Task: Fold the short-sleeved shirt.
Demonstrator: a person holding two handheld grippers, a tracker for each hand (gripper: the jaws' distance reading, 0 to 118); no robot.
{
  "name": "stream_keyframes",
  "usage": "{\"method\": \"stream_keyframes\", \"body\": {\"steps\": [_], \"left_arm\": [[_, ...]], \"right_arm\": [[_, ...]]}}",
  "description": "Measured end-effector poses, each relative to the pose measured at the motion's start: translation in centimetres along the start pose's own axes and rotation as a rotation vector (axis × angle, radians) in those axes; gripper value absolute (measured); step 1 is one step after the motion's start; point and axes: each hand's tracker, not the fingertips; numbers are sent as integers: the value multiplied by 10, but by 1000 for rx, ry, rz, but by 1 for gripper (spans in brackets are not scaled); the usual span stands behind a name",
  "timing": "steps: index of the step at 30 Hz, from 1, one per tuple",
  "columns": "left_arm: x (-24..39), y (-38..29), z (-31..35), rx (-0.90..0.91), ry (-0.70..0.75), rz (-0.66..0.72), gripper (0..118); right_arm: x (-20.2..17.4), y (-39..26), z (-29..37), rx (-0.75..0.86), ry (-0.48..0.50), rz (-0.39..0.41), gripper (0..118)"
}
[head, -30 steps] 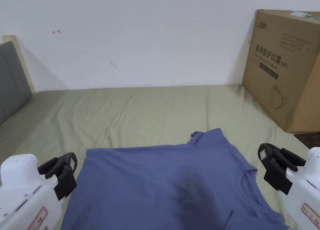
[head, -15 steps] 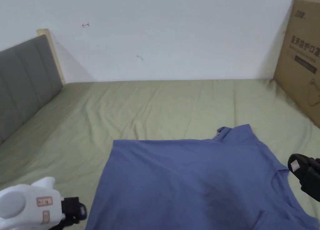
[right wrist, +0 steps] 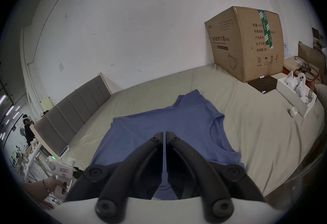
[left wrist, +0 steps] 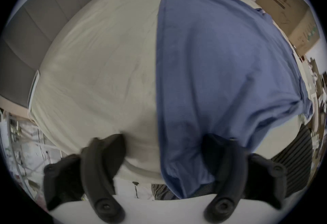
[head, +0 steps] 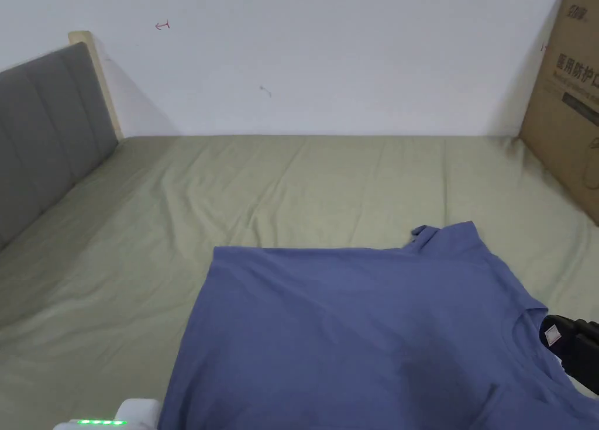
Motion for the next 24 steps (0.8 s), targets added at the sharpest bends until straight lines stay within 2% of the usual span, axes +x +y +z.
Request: {"method": "stream_keyframes", "body": {"steps": [1,2,3,6,8,9,11,12,14,15,17,19,20,22,24], "left_arm": [[5,-4,8,37,4,-40,47],[10,-9,15,73,6,-78,11],[12,-12,18,91,-11,-88,0],[5,-5,17,70,-134,-13,0],[3,6,30,105,-181,46,0],[2,9,37,130,-219,73,0],[1,19,59,190,-306,130,0],[3,24,69,207,-328,149,0],[1,31,82,222,-341,180,0],[0,33,86,222,-336,178,0],[1,40,96,228,-329,177,0],[0,41,98,217,-305,179,0],[0,43,97,206,-297,179,0],[-3,41,95,192,-287,194,0],[-6,40,90,175,-275,208,0]], "right_arm": [[2,-1,2,-4,-4,0,4],[8,-2,2,-7,-10,2,4],[12,-2,2,-6,-18,3,4],[30,1,4,-30,-98,30,4],[50,1,3,-89,-132,20,6],[63,0,1,-120,-144,7,23],[84,-6,-2,-209,-177,-24,90],[93,-10,-5,-261,-190,-40,90],[114,-28,-13,-414,-242,-56,108],[122,-35,-16,-451,-259,-67,108],[138,-57,-32,-662,-304,-47,108],[147,-80,-45,-792,-301,25,105],[148,-89,-49,-809,-289,73,99],[146,-100,-55,-831,-252,128,75],[140,-98,-49,-775,-262,157,69]]}}
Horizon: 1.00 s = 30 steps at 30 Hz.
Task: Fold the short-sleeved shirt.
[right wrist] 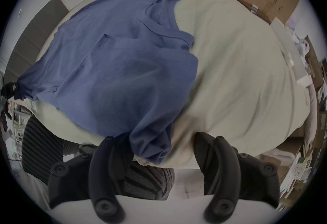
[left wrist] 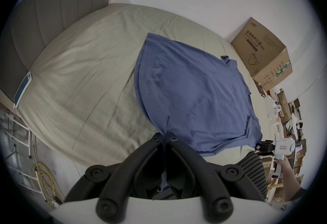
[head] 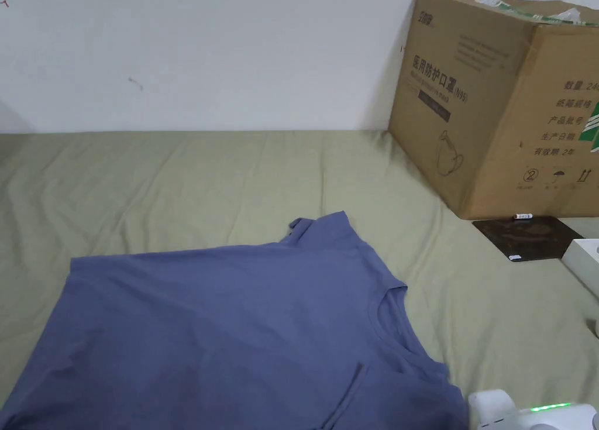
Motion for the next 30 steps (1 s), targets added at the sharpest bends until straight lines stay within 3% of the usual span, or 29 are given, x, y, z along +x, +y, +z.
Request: {"method": "stream_keyframes", "body": {"steps": [1,2,3,7,19,26,30], "left_arm": [[-1,-1,-1,-10,14,2,0],[-3,-2,-3,-20,29,5,0],[-7,-3,-5,-26,33,12,0],[-18,-7,-10,-53,32,38,0],[-36,16,3,-35,-155,209,0],[-27,99,-28,7,-191,252,0],[-26,148,-83,-48,-172,297,0]], "right_arm": [[-1,-1,4,11,9,1,56],[-1,-2,9,26,32,4,34],[0,-3,12,37,56,6,3],[2,-11,28,65,66,13,3],[18,7,76,193,148,-111,3],[35,96,77,255,206,-209,3],[34,169,47,242,175,-207,3]]}}
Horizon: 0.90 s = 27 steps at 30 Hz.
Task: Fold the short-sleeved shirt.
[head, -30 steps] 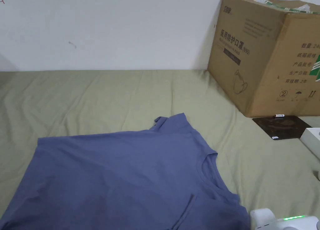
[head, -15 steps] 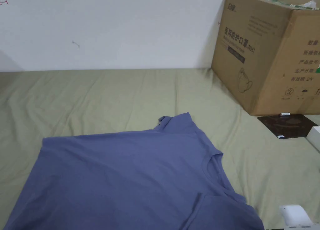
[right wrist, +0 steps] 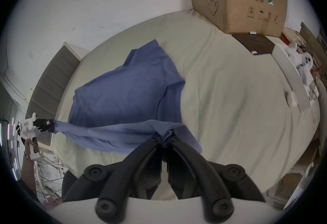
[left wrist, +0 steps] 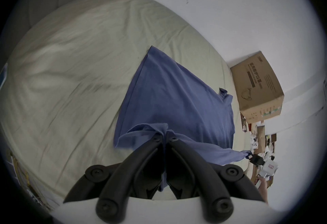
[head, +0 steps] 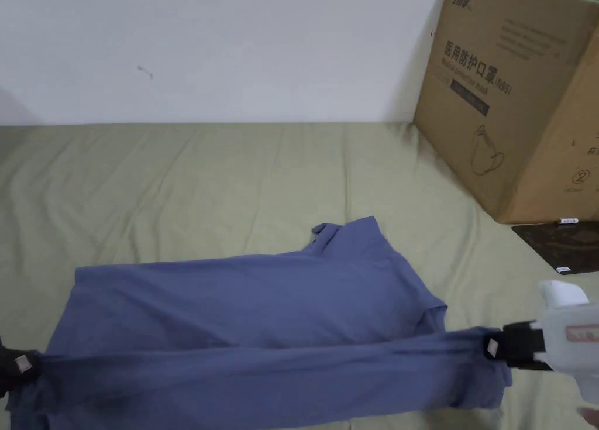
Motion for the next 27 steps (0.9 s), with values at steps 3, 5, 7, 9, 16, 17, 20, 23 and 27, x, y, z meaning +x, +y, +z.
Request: {"method": "stream_keyframes", "body": {"steps": [3,5,7,9,16,17,20,23,27], "left_arm": [[-3,31,-45,-52,19,73,1],[-6,46,-72,-82,34,91,2],[-14,54,-91,-86,31,101,29],[-17,55,-96,-74,49,109,84],[5,33,-54,24,35,-83,105],[15,24,-39,86,29,-156,105],[39,-14,10,341,-23,-335,105],[56,-60,49,598,-22,-458,105],[74,-105,72,764,7,-572,72]], "right_arm": [[2,33,-51,-38,-29,-29,3],[0,45,-84,-65,-56,-33,3],[-3,49,-106,-83,-107,-39,4],[-8,51,-121,-90,-126,-38,33],[-14,35,-89,36,-163,-20,102],[-22,30,-73,86,-156,-4,102],[-55,8,-18,268,-73,72,102],[-92,-25,36,530,26,125,101],[-130,-62,72,756,132,176,63]]}}
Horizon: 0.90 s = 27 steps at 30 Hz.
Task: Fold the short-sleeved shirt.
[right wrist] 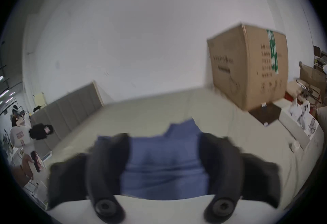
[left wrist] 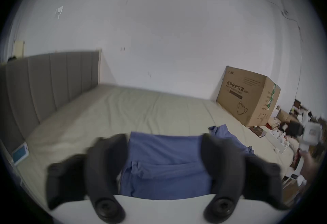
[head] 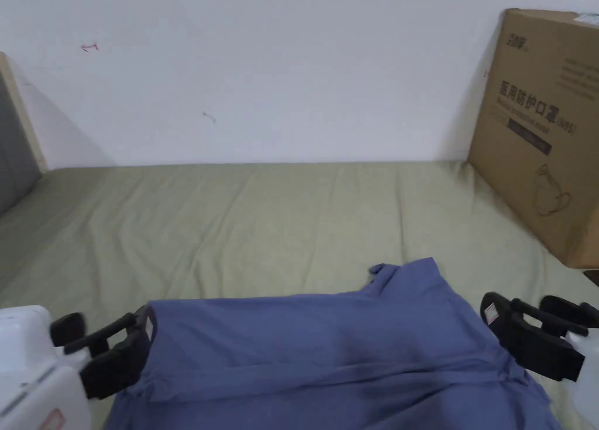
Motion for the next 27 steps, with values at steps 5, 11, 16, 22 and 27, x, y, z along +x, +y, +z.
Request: {"method": "stream_keyframes", "body": {"steps": [5,11,16,22,27], "left_arm": [[22,-4,16,87,41,-78,0],[15,11,19,80,54,-28,0],[-30,26,-33,-341,44,137,0],[-90,-37,-115,-866,65,186,6],[-103,-83,-142,-897,138,124,113]], "right_arm": [[-38,-4,13,114,12,41,4],[-47,-3,12,97,-9,81,4],[-41,-1,3,24,22,64,4],[-32,-11,-11,-61,62,3,4],[-22,-20,-20,-143,67,21,4]]}}
